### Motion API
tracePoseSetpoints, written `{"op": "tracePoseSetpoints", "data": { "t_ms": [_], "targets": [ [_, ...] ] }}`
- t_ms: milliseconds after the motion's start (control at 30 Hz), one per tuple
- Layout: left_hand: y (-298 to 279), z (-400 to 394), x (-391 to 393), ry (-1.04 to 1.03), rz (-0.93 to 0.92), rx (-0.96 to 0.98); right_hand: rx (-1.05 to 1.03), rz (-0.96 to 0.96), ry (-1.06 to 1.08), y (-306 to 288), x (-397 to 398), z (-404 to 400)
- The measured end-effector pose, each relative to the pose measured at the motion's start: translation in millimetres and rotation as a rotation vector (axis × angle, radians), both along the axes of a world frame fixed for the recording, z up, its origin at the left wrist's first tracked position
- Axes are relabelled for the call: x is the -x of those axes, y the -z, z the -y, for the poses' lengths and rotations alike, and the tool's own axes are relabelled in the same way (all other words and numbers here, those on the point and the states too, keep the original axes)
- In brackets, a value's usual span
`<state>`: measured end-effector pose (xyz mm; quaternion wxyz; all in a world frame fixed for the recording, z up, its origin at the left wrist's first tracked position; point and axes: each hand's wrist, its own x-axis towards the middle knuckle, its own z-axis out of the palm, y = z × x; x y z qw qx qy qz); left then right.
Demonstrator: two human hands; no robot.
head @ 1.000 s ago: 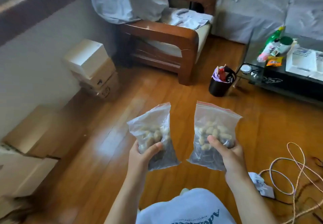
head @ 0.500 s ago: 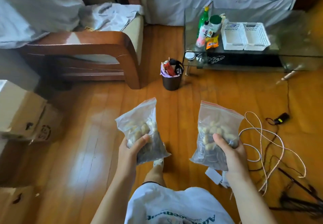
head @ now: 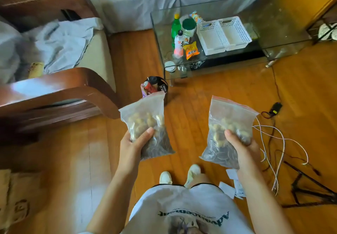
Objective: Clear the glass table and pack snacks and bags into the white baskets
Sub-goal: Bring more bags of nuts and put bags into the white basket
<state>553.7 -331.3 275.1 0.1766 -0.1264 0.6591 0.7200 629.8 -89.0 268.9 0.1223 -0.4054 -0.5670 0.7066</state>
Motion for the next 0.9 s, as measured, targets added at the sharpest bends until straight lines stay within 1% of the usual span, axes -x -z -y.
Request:
{"op": "tracePoseSetpoints", "data": {
  "t_ms": [167,300,500,600,900],
  "targets": [
    [13,-56,51,0.069,0.043,0.023,0.005,0.032,0.113,16,36,-54],
    [13,-123,102,0.093,0.029,0.025,0.009,0.020,0.130,27,81,-120],
    [-5,-246,175,0.128,0.004,-0.007,-0.033,-0.058,0.104,8,154,-227],
    [-11,-293,202,0.142,-0.010,-0.027,-0.059,-0.066,0.105,2,184,-273],
    [4,-355,281,0.043,0.049,-0.012,-0.058,0.008,0.098,20,267,-357]
  ]
}}
